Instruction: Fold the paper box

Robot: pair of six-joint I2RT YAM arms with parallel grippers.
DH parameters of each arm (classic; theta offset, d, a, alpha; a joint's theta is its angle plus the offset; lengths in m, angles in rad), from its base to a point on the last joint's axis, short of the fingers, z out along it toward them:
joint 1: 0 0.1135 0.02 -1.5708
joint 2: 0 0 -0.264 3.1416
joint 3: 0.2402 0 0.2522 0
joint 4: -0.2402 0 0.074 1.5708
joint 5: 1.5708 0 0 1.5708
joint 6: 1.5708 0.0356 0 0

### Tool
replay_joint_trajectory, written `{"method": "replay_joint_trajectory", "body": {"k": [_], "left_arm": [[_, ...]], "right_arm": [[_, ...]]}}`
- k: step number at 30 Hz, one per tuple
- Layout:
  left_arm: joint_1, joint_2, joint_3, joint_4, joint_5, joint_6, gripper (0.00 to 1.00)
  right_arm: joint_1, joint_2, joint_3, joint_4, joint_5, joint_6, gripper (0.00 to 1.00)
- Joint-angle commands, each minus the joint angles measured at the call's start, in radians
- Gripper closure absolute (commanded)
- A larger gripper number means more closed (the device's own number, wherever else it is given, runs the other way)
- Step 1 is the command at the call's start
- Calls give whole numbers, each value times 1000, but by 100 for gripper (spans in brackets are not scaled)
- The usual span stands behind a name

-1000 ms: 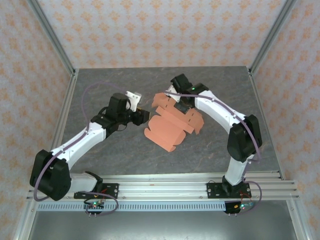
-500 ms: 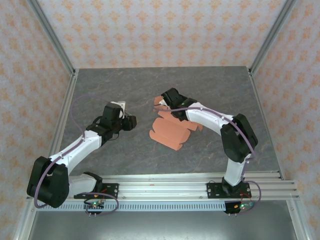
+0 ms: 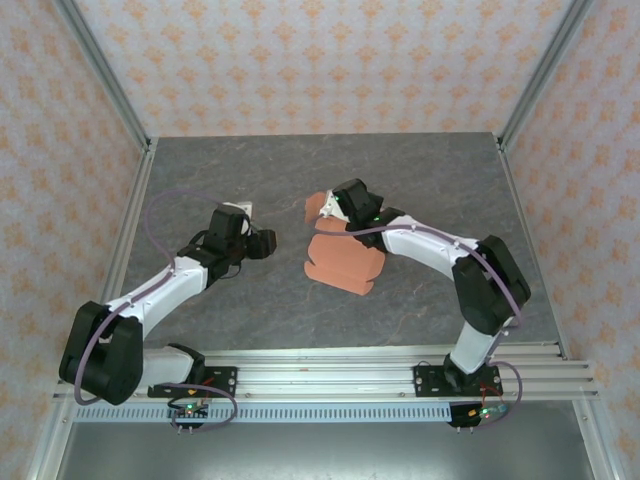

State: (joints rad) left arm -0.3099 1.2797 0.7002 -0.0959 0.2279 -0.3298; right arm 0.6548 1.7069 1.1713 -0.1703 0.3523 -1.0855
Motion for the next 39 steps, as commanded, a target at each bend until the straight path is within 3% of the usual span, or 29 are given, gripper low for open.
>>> {"method": "replay_joint_trajectory", "body": {"k": [1, 9, 15, 18, 29, 39], "left_arm": [[11, 39, 26, 118, 15, -26, 36], [11, 206, 135, 213, 70, 129, 35], [11, 384, 301, 124, 123, 259, 38], [11, 463, 379, 73, 216, 303, 39], [7, 568, 456, 60, 506, 380, 37], [-8, 611, 501, 22, 564, 420, 40]], "right_arm": [[-24, -75, -45, 73, -129, -106, 98], [-69, -93, -61, 75, -248, -212, 98], [-96, -82, -71, 80, -282, -262, 98], [-100, -75, -70, 82, -283, -269, 98], [-109, -43, -44, 58, -283, -276, 98], [-109, -26, -71, 137, -262, -310, 97]]}}
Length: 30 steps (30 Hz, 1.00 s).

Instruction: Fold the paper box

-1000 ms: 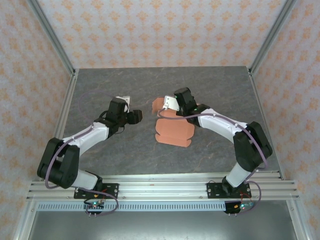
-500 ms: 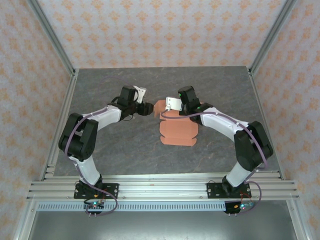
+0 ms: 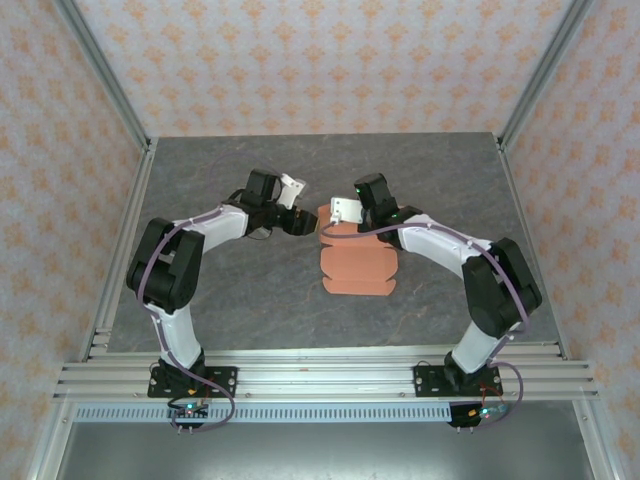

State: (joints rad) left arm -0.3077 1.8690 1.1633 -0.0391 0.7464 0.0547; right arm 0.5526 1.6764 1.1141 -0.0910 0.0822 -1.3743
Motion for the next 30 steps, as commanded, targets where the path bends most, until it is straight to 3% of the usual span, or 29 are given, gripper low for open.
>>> {"method": "replay_joint_trajectory", "body": {"k": [1, 20, 30], "left_arm": [[-11, 26, 39, -29, 52, 33, 40], [-31, 31, 20, 53, 123, 14, 43], [-39, 61, -7, 119, 105, -19, 47]], "right_arm": [[-6, 7, -20, 77, 13, -23, 97], [-34, 22, -33, 107, -24, -45, 97], [-36, 35, -75, 222, -18, -96, 98]]}}
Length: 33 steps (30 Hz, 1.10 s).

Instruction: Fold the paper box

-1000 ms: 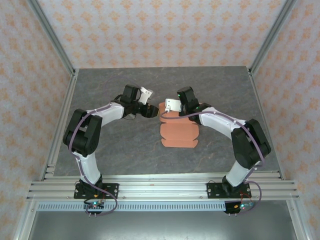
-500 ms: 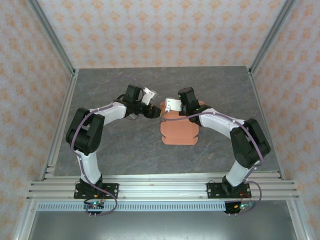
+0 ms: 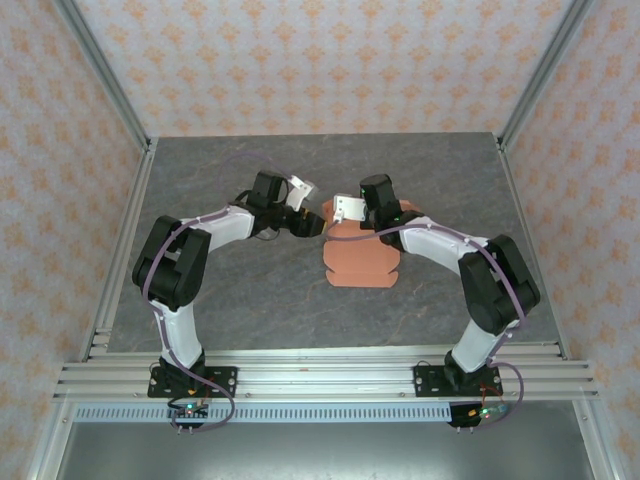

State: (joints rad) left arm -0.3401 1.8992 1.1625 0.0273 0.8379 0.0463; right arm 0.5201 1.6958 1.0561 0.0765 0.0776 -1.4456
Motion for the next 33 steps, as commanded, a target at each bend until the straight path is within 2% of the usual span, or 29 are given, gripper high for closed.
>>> {"method": "replay_joint_trajectory", "body": {"k": [1, 12, 20, 33], "left_arm": [[-8, 35, 0, 51, 15, -8, 48], [-13, 60, 40, 45, 20, 13, 48], [-11, 76, 51, 42, 35, 30, 47], [-11, 95, 66, 69, 66, 28, 48]], "right_arm": [[-3, 13, -20, 60, -13, -29, 98], [-14, 18, -43, 111, -47, -82, 97], [-32, 46, -96, 230, -64, -145, 97], [-38, 60, -95, 276, -74, -153, 98]]}}
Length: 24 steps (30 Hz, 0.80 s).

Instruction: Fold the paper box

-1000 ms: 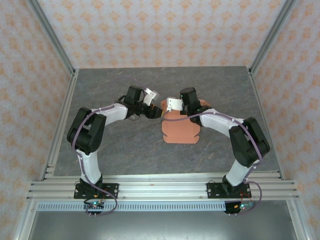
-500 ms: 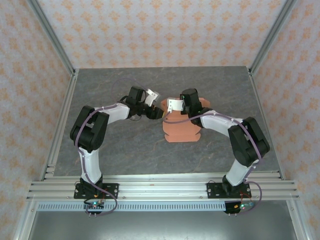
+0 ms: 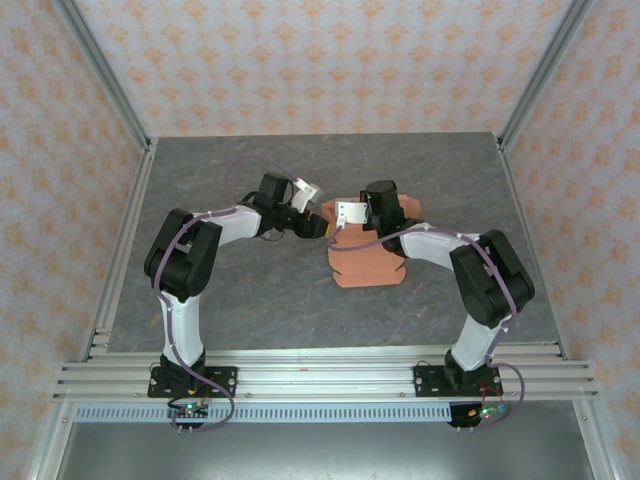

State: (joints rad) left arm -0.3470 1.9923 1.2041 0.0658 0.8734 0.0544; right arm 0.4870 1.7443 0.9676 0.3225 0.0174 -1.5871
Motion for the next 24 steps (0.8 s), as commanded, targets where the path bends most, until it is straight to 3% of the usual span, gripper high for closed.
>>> {"method": "replay_joint_trajectory", "body": {"k": [1, 24], "left_arm": [[-6, 6, 25, 32, 36, 18, 48], [-11, 17, 27, 48, 135, -4, 49]], "right_arm": [[-5, 12, -7, 34, -12, -10, 97], [-11, 9, 20, 23, -26, 47, 99]]}}
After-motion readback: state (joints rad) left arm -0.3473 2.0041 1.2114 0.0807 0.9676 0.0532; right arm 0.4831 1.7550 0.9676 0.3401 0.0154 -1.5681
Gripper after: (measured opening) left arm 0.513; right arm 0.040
